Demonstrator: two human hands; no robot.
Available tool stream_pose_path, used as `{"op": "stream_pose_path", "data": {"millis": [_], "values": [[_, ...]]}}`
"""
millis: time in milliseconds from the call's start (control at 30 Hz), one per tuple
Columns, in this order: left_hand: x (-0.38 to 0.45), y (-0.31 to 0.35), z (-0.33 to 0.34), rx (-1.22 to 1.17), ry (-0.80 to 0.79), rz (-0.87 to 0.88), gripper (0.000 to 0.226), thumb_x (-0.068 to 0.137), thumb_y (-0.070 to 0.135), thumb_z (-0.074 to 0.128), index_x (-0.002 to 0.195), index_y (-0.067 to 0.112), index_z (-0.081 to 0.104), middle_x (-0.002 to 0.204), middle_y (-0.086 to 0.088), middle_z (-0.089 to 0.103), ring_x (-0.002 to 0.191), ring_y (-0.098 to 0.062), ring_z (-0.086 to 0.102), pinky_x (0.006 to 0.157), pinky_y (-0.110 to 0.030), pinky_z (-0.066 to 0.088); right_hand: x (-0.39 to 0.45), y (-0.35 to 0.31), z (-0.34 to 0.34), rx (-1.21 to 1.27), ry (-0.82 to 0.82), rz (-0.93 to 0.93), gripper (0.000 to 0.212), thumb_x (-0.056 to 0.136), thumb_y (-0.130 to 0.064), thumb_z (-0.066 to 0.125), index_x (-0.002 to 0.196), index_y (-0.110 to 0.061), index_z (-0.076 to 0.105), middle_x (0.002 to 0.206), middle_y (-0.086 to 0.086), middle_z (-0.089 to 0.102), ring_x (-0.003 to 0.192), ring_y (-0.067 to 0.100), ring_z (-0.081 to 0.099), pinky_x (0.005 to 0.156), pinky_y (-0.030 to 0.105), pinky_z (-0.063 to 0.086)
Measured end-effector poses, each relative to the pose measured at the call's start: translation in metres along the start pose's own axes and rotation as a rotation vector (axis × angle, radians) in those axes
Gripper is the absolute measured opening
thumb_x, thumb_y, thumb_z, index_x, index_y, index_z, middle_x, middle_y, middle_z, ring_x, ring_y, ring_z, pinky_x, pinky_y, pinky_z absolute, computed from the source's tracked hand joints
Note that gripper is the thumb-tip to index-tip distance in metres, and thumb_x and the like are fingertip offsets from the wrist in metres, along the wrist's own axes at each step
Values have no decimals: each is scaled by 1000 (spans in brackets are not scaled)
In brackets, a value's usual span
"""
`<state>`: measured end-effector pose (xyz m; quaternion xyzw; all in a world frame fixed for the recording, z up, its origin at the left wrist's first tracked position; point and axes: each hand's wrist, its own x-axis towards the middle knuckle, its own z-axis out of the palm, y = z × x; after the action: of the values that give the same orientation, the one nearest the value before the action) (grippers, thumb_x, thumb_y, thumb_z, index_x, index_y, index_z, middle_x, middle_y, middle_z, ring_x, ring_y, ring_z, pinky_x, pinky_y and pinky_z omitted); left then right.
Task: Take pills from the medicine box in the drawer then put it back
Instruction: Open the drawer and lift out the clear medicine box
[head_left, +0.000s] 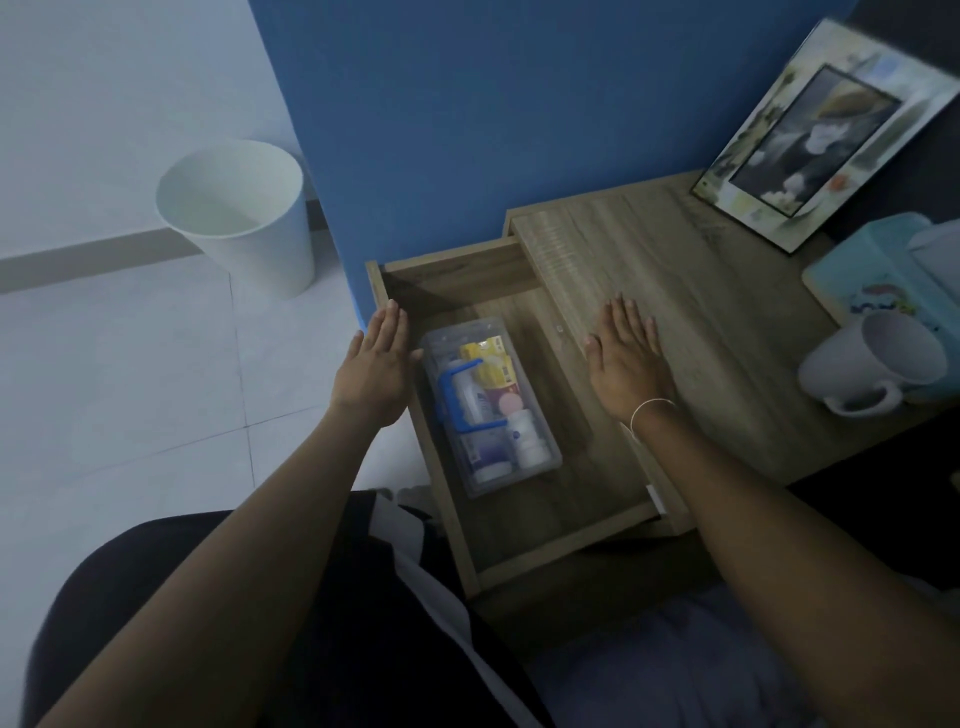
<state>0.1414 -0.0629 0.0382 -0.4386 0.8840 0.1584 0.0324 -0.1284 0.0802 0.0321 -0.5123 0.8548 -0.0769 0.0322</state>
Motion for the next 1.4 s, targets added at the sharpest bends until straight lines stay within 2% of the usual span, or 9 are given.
{"op": "stream_pose_path", "data": {"millis": [200, 300, 467, 667, 800, 900, 1100, 1267, 1400], "values": [[1, 18, 1, -4, 57, 67, 61, 102, 40, 21, 151, 9, 3, 161, -10, -5, 149, -23, -6, 120, -35, 0, -38, -52, -6, 240, 124, -104, 53, 97, -28, 43, 143, -4, 32, 153, 16, 29, 144, 26, 20, 119, 42, 15], [15, 36, 0, -17, 74, 148, 59, 102, 37, 24, 151, 7, 6, 161, -11, -1, 149, -24, -4, 119, -34, -1, -63, -84, 6, 351, 19, -87, 62, 95, -37, 47, 145, -7, 27, 157, 13, 21, 145, 25, 16, 116, 39, 16], [42, 53, 8, -60, -7, 169, 61, 101, 43, 22, 150, 10, 8, 161, -12, 0, 149, -25, -3, 119, -38, 0, -84, -106, 37, 317, -196, 76, 89, 83, -61, 49, 150, -22, 6, 160, 5, -5, 147, 26, -4, 117, 52, 18], [74, 53, 22, -117, -124, 59, 67, 96, 55, 28, 147, 13, 23, 157, -15, 23, 144, -33, 23, 116, -48, 21, -94, -102, 59, 310, -252, 120, 115, 57, -84, 43, 148, -32, -5, 158, 3, -13, 144, 34, 5, 105, 60, 27], [90, 51, 27, -189, -198, 3, 72, 88, 66, 37, 140, 17, 37, 141, -16, 47, 124, -35, 48, 102, -52, 41, -99, -100, 64, 314, -241, 101, 130, 45, -76, 56, 148, -34, -12, 157, 2, -21, 141, 39, 11, 96, 59, 35], [97, 49, 26, -254, -259, -9, 72, 81, 71, 42, 134, 22, 44, 134, -12, 54, 117, -31, 53, 97, -48, 45, -99, -103, 65, 318, -235, 112, 137, 45, -63, 73, 148, -34, -11, 158, 4, -18, 137, 44, 17, 95, 57, 37], [102, 47, 19, -234, -300, 32, 67, 84, 71, 35, 129, 22, 49, 125, -10, 58, 110, -28, 57, 93, -46, 49, -92, -103, 57, 362, -238, 114, 132, 48, -59, 76, 147, -36, -7, 158, 5, -10, 137, 38, 14, 101, 51, 34], [99, 55, -4, -211, -166, 1, 73, 84, 74, 30, 120, 15, 55, 108, -15, 67, 96, -31, 64, 85, -45, 54, -85, -101, 34, 374, -162, 83, 125, 51, -60, 72, 148, -35, -3, 158, 7, -5, 137, 38, 13, 98, 49, 38], [94, 56, -43, -186, -28, -35, 75, 82, 74, 37, 121, 14, 58, 118, -17, 64, 106, -37, 60, 81, -39, 48, -77, -111, 3, 398, -106, 39, 122, 50, -62, 68, 147, -36, -2, 158, 5, -4, 137, 39, 15, 94, 49, 40]]}}
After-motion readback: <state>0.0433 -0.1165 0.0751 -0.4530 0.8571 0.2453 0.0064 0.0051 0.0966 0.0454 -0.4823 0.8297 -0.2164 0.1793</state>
